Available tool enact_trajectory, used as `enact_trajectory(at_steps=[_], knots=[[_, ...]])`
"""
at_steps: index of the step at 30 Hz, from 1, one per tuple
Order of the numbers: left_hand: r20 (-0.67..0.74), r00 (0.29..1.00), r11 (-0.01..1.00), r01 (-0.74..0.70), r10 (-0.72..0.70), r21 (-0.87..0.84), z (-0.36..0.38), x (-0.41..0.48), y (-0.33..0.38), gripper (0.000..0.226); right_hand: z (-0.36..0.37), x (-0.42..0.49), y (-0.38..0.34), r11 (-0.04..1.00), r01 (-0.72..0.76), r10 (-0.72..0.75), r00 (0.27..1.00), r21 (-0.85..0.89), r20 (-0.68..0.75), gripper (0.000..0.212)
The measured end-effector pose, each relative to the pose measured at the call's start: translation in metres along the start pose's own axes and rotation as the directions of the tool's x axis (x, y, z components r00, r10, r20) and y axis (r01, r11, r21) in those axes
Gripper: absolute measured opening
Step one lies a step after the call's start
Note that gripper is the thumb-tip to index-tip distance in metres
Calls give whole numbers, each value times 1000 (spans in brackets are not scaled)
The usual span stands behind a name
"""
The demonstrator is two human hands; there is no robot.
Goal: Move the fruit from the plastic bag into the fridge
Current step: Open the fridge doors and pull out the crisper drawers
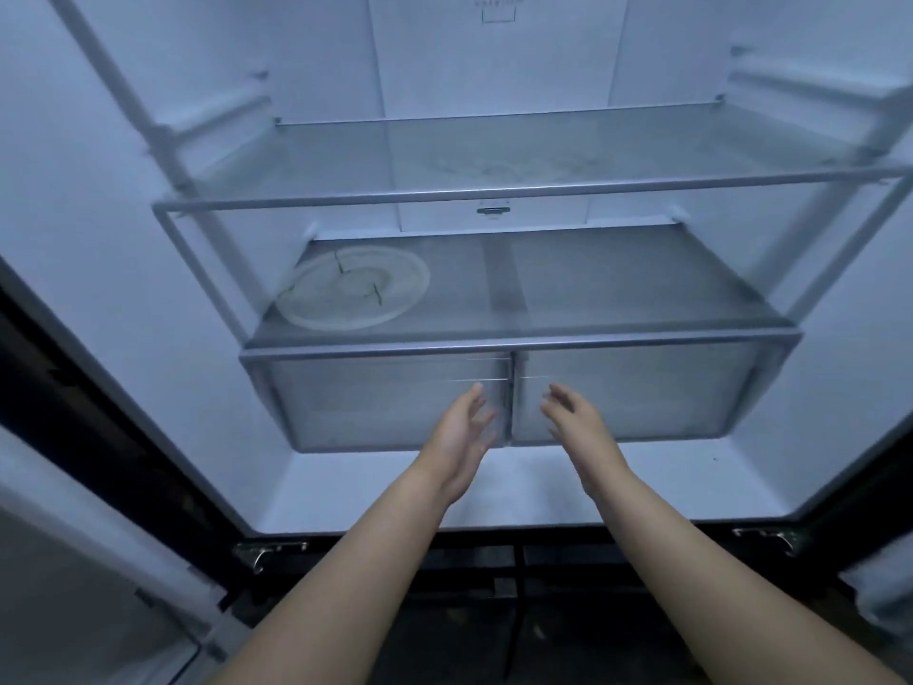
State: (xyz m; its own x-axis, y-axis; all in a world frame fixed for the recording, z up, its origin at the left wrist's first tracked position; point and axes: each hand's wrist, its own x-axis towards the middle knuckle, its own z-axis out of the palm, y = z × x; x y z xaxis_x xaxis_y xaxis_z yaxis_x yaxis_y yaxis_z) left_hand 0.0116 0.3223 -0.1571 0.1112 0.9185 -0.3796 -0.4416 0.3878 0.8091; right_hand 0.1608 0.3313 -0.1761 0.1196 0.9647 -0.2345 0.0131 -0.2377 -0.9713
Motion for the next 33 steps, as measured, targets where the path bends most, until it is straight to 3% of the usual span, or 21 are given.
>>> enact_trajectory(at_steps=[2, 4, 7, 9, 15, 33], knots=[[0, 998, 978, 63, -64, -197, 3, 12, 4, 37, -4, 14, -3, 954, -97, 102, 995, 282, -3, 42], [14, 994, 922, 106, -108, -371, 4, 22, 4, 48, -9, 23, -8, 851, -167, 176, 984, 497, 30, 35], [-11, 994, 835, 82, -104, -544, 3, 35, 6, 61, -15, 34, -16, 701, -268, 247, 961, 660, 128, 13], [-43, 994, 788, 52, -100, -613, 3, 44, 5, 61, -18, 39, -19, 620, -307, 261, 949, 722, 179, 13], [-82, 991, 749, 26, -106, -662, 7, 52, 0, 46, -18, 47, -12, 500, -321, 234, 944, 804, 231, 12], [1, 998, 753, 45, -59, -656, 3, 9, -16, 41, -19, 7, 0, 516, -259, 163, 966, 817, 203, 14]])
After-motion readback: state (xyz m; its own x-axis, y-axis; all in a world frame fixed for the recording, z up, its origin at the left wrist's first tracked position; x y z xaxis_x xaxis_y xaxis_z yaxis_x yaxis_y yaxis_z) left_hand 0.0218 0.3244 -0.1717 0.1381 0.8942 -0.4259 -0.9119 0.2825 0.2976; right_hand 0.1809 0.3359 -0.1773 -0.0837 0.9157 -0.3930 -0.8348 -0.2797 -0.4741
